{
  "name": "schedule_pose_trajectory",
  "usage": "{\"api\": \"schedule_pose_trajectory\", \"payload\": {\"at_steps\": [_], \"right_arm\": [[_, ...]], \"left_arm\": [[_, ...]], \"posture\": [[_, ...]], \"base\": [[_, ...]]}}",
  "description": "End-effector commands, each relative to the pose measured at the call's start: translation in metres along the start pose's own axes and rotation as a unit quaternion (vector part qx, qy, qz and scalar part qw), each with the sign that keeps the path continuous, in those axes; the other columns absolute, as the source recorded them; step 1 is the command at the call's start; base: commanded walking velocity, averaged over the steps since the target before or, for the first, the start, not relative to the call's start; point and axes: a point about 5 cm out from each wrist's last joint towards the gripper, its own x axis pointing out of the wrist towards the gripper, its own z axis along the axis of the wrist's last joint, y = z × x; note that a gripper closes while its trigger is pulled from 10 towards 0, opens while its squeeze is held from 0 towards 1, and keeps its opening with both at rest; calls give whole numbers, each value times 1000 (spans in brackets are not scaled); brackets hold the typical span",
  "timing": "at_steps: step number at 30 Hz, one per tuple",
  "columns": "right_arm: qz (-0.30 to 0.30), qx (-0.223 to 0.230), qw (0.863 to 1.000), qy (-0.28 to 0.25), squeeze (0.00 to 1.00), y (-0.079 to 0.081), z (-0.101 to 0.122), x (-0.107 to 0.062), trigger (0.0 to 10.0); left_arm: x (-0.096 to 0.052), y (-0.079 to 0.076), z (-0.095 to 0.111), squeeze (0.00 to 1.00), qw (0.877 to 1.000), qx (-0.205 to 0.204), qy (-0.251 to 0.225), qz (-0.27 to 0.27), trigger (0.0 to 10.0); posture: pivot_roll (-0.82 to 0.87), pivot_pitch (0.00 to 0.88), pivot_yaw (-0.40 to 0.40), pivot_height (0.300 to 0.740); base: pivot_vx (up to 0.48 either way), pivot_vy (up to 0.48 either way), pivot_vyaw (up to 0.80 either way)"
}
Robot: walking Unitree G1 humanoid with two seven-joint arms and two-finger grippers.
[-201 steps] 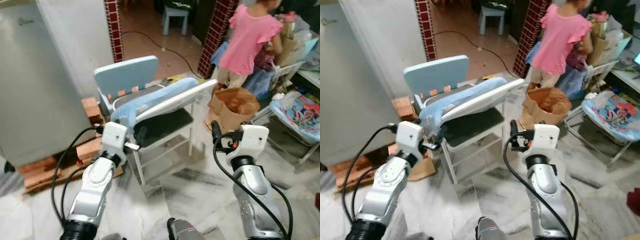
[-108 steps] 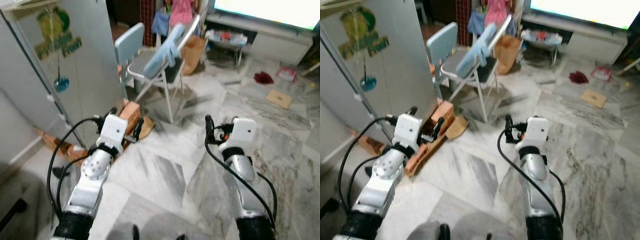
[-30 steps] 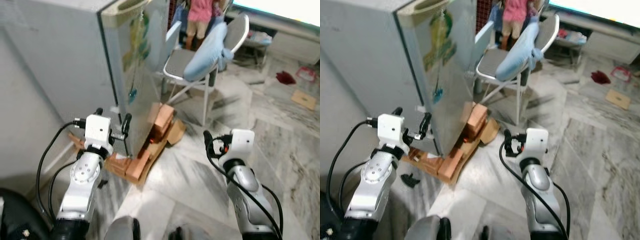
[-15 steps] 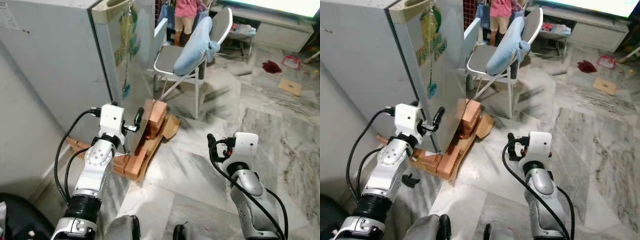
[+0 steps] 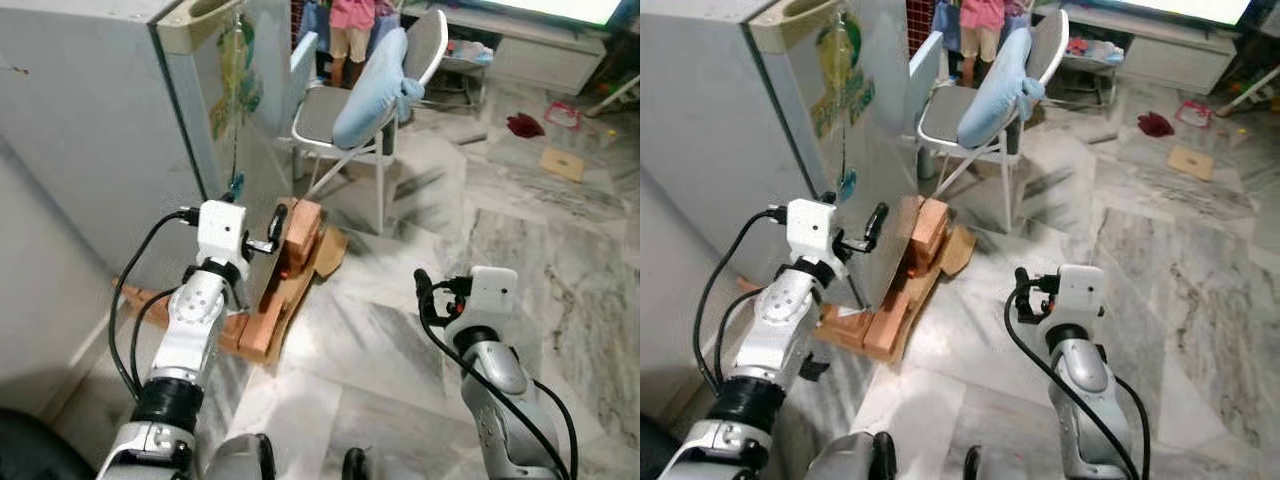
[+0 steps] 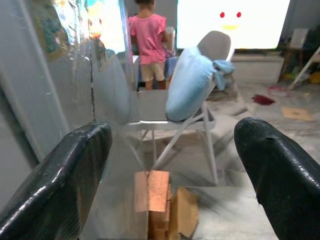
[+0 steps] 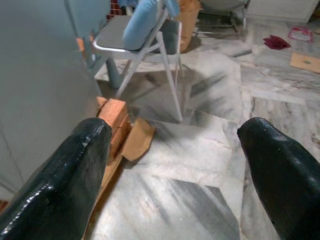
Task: Restocking fridge
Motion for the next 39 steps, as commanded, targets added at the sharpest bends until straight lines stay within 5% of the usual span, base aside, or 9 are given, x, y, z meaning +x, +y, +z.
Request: {"api": "schedule_pose_trajectory", "payload": {"at_steps": [1,11,26,39], "right_arm": [[-6,-2,1000,-4,0,-3,4,0,10000],[-8,-2,1000,-6,0,-2,5,0,10000],[-8,-1,1000,-3,0,-3,6,-4,10000],[-8,-6,1000,8,0,-6,5,-7,10000]], "left_arm": [[0,0,-1,0,1000,2,5,11,10000],[2,23,5,0,994,31,-11,107,10000],[28,29,5,0,988,-2,8,156,10000],[42,31,6,0,990,-8,10,142,10000]], "posture": [[-37,92,-32,740],[-41,89,-27,740],[-59,101,-28,740],[-69,106,-26,740]], "base": [[0,0,0],[0,0,0],[0,0,0],[0,0,0]]}}
